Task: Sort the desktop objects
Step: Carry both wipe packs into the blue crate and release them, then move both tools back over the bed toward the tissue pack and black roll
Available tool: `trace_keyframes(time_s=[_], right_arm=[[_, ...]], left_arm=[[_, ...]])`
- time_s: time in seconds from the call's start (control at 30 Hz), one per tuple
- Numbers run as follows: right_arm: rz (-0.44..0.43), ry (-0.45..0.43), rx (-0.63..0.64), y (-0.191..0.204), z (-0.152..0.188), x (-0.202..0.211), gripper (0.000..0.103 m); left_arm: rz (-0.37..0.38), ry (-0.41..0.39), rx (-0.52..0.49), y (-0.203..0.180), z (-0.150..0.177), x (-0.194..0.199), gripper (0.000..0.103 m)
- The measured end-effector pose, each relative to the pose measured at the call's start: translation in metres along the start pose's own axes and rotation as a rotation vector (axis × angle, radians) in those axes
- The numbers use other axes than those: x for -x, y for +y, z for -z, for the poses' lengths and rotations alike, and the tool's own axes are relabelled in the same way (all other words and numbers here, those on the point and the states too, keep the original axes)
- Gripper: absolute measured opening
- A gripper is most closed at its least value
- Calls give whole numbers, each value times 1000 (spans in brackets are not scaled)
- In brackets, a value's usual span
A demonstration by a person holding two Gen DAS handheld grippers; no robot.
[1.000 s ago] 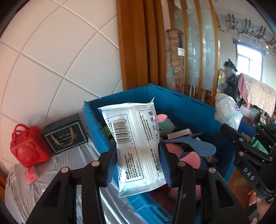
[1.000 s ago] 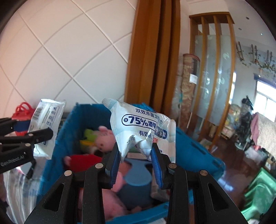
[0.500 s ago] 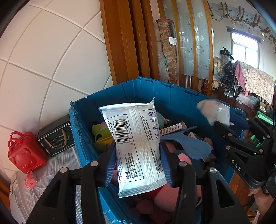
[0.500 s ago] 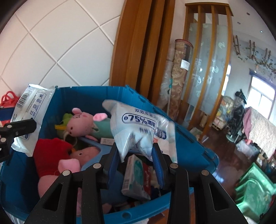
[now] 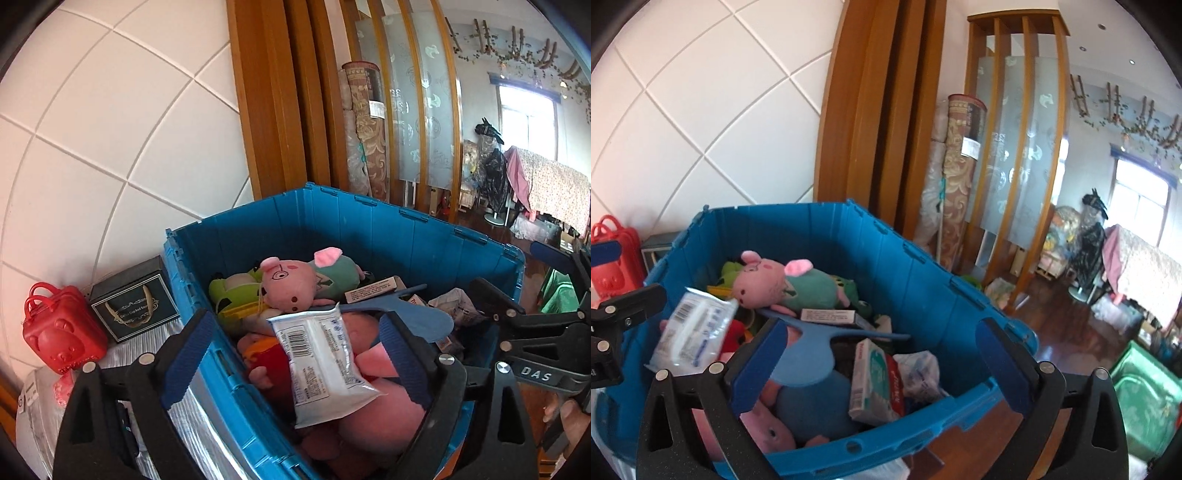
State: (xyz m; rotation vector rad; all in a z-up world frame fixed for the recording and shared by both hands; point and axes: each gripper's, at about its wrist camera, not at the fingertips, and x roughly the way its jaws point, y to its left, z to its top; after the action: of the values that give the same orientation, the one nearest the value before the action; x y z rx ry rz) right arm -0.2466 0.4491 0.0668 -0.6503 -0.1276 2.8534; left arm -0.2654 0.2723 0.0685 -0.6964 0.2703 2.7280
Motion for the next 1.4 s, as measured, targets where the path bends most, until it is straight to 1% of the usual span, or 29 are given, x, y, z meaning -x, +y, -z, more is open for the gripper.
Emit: trace_keyframes(time_s=[0.17,0.23,0.33,0.53,0.57,0.77,0.83,0.93,1.0,1.2,1.4], right_arm=[[-52,-37,-14,20,-4,28,103],[-75,-51,-23,31,-6,37,103],[-138,-75,-36,55,-11,53,103],[-261,-108,-15,121,-19,72,103],[-289,-109,-3,137,-20,74,103],[-421,-93,55,216,-14,73,103],[-451,-77,72,238,-12,68,103],[-506,-30,104,276,-2,50,103],[-521,4,122,295,7,37,103],[-546,173,182,349,39,-27,103],[-553,275,212,380,56,-80,103]], left_arm=[[-45,-23,34,27,15,18,92],[-54,-8,53,46,26,24,92],[-80,13,79,76,43,31,92],[-214,86,148,154,92,38,92],[-234,102,162,168,101,39,92],[-358,218,277,252,161,42,92],[-392,257,305,274,179,40,92],[-439,325,349,304,208,34,92],[-454,372,383,322,224,26,92],[-448,438,445,360,255,-7,92],[-385,513,477,387,266,-70,92]])
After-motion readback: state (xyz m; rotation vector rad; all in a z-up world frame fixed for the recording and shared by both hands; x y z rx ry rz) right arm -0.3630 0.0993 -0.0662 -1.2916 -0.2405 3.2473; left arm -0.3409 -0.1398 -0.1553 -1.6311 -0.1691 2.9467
